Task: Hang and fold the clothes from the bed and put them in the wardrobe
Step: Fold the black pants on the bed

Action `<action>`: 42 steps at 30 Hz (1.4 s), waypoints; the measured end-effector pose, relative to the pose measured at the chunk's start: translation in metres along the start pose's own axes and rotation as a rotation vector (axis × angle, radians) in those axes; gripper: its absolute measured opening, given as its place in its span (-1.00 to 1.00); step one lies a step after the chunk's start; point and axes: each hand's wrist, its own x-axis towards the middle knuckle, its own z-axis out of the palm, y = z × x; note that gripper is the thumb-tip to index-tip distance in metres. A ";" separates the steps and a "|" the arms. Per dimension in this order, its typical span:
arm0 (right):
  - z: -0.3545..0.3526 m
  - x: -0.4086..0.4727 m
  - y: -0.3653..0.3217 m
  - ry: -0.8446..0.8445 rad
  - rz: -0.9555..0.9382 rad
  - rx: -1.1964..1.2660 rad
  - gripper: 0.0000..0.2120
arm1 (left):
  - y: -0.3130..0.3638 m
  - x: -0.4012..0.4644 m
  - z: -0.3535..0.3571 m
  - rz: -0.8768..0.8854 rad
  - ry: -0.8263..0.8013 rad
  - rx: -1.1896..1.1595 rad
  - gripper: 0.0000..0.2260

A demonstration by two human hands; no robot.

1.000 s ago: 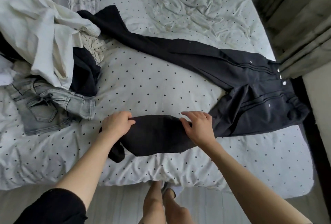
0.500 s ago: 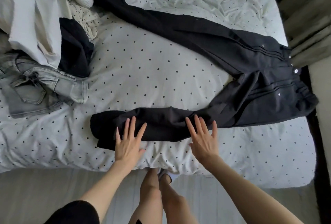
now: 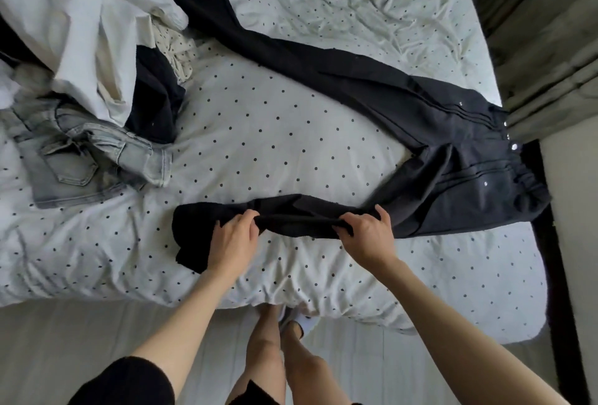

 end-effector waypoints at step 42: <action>-0.029 0.043 -0.200 -0.836 -0.322 0.034 -0.70 | -0.104 -0.004 -0.147 -0.288 -0.804 -0.009 -0.79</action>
